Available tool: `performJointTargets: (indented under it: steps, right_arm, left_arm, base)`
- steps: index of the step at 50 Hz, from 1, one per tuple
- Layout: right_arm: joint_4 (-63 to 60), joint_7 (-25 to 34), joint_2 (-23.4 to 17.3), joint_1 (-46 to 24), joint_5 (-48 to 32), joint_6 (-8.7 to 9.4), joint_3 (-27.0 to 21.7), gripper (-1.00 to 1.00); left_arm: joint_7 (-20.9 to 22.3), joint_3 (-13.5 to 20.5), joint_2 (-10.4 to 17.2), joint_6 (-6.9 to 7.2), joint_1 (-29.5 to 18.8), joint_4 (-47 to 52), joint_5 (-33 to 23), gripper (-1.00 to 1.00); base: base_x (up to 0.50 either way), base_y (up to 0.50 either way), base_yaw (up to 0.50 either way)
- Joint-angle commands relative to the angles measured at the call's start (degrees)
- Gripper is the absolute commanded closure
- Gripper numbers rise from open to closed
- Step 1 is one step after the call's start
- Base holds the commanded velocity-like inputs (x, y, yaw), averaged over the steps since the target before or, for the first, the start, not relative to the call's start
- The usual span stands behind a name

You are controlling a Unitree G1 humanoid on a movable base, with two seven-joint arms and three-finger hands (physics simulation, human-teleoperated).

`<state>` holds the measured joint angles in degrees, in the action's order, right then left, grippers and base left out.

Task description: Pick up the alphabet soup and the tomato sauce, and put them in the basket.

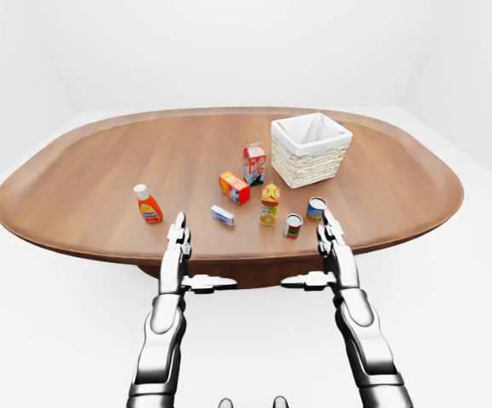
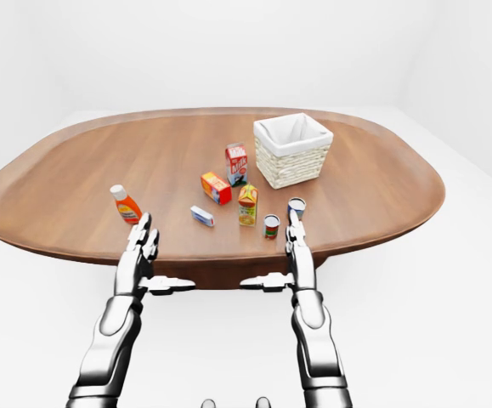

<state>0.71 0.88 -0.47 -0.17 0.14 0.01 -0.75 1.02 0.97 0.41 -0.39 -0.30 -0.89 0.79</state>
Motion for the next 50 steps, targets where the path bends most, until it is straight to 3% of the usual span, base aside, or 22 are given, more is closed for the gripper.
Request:
performJointTargets:
  steps: [1, 11, 13, 16, 17, 18, 30, 50]
  right_arm:
    - [1.71, 1.44, -0.71, -0.46, 0.00, -0.22, -1.17, -1.00]
    - [0.76, 1.33, -0.65, 0.09, -0.17, -1.28, -1.18, -1.00]
    - [-1.04, 1.21, -0.60, 0.87, -0.69, -2.40, -0.95, -1.00]
    - [-1.37, 1.05, -0.53, 1.07, -0.88, -3.34, -1.00, -1.00]
    - [-1.82, 0.91, -0.45, 1.29, -0.82, -4.90, -1.10, -1.00]
    - [-2.71, 0.96, -0.42, 1.60, -0.68, -5.01, -1.08, -1.00]
    - [-9.65, 0.82, -0.07, 4.09, -0.17, -5.01, -1.06, -1.00]
    - [-14.22, 0.53, 0.22, 5.55, 1.40, -5.01, -1.50, -1.00]
  left_arm:
    - [1.35, 1.07, 0.80, -1.53, -0.35, -1.20, 0.24, -1.00]
    - [1.07, 0.93, 0.69, -1.83, 0.01, -0.31, -0.66, -1.00]
    - [0.47, 0.51, 0.81, -3.00, 0.46, 0.94, -2.40, -1.00]
    - [0.32, 0.27, 0.72, -3.27, 0.99, 2.55, -3.54, -1.00]
    - [-0.03, 0.24, 0.79, -4.32, 1.25, 3.32, -4.32, -1.00]
    - [-0.16, 0.16, 0.79, -4.55, 1.49, 4.08, -4.87, -1.00]
    - [-2.48, -1.20, 0.55, -4.61, 4.90, 14.60, -13.56, -1.00]
    - [-3.09, -1.46, 0.36, -4.61, 5.88, 17.57, -16.09, -1.00]
  base:
    - [0.00, 0.00, 0.00]
    - [0.00, 0.00, 0.00]
    - [0.00, 0.00, 0.00]
    - [0.00, 0.00, 0.00]
    - [0.00, 0.00, 0.00]
    - [0.00, 0.00, 0.00]
    - [0.00, 0.00, 0.00]
    - [0.00, 0.00, 0.00]
